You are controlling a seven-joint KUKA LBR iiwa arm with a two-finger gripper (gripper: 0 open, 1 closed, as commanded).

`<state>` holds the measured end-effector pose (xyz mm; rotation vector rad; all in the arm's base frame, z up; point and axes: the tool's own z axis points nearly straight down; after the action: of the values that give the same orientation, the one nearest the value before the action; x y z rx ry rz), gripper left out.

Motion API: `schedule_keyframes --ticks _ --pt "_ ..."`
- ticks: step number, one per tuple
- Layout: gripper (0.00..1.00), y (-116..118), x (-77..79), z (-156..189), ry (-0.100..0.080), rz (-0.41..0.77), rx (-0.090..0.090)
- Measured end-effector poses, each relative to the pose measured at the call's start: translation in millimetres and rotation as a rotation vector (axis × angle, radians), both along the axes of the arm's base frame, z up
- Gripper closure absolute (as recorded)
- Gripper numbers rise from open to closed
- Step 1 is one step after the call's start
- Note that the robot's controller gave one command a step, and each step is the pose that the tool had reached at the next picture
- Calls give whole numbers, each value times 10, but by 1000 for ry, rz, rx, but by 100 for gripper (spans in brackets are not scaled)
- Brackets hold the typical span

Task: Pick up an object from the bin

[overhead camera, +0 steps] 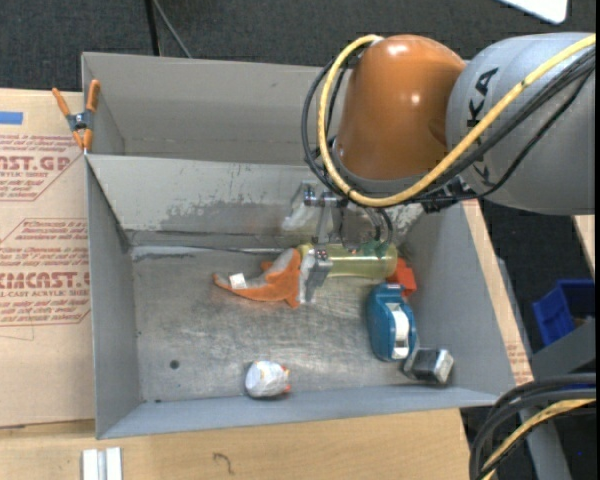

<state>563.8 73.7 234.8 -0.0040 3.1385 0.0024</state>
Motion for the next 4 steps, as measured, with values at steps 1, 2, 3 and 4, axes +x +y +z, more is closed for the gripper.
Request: schedule_keyframes --ticks 1,2,3,4 --pt "0 -139 148 369 8 -7 -1" --pt "100 6 247 -922 -3 132 -1" --pt "0 65 248 -1329 6 169 0" --pt "0 62 254 -1326 4 169 -1"
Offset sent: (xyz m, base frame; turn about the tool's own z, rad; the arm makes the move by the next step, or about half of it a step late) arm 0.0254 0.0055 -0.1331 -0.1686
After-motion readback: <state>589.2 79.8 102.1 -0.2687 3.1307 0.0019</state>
